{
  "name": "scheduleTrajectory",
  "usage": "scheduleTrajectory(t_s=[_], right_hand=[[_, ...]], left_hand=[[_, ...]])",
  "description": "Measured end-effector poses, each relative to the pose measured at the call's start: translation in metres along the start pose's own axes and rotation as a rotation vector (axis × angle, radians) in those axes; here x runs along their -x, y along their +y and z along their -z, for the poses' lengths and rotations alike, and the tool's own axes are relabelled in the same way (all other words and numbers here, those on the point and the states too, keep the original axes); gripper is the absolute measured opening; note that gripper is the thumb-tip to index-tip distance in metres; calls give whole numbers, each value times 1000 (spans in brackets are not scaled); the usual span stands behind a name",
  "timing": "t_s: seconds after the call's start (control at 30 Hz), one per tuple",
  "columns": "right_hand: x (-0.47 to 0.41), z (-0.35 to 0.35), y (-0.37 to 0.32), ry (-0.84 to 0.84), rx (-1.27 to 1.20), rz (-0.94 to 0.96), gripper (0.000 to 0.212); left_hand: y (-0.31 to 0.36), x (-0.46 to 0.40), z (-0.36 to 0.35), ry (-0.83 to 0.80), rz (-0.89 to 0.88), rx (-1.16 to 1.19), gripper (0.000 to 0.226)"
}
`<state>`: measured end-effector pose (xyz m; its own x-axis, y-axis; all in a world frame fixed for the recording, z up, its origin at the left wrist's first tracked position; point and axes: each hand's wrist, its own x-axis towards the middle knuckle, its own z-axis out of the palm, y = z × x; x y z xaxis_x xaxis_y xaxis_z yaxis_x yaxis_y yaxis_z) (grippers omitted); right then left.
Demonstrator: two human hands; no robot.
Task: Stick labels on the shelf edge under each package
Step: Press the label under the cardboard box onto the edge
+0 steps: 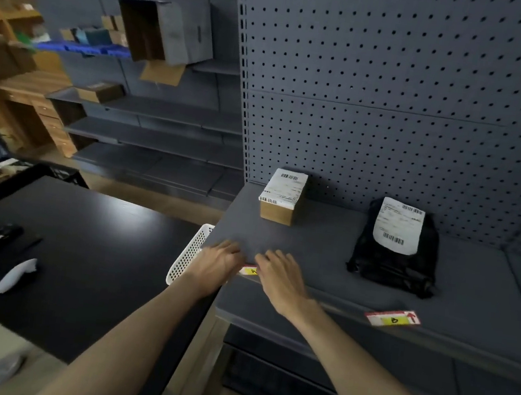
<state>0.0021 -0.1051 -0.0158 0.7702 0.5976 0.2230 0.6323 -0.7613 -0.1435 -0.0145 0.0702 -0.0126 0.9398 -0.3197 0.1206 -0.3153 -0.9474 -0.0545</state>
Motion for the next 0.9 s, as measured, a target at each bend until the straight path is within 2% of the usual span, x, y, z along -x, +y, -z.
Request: scheduleTrajectory(t_s=[0.1, 0.27, 0.37, 0.6, 0.73, 0.9], right_hand=[[-1, -3, -4, 4, 4, -32, 20], [-1, -4, 0, 43, 4, -120, 8], [0, -7, -1, 60, -8, -166, 6], [6, -23, -3, 17, 10, -236, 5], [6, -27, -6, -9, 25, -258, 2], [6, -27, -2, -37, 82, -204, 4]], left_hand=[[-5, 0, -1, 20, -45, 50, 17], [-7, -3, -1, 67, -138, 81, 4], [-10, -9, -4, 20, -256, 4, 13], [-13, -19, -15, -143, -378, -289, 24], [-11, -22, -15, -144, -377, -356, 20], [-11, -25, -19, -210, -300, -291, 21]])
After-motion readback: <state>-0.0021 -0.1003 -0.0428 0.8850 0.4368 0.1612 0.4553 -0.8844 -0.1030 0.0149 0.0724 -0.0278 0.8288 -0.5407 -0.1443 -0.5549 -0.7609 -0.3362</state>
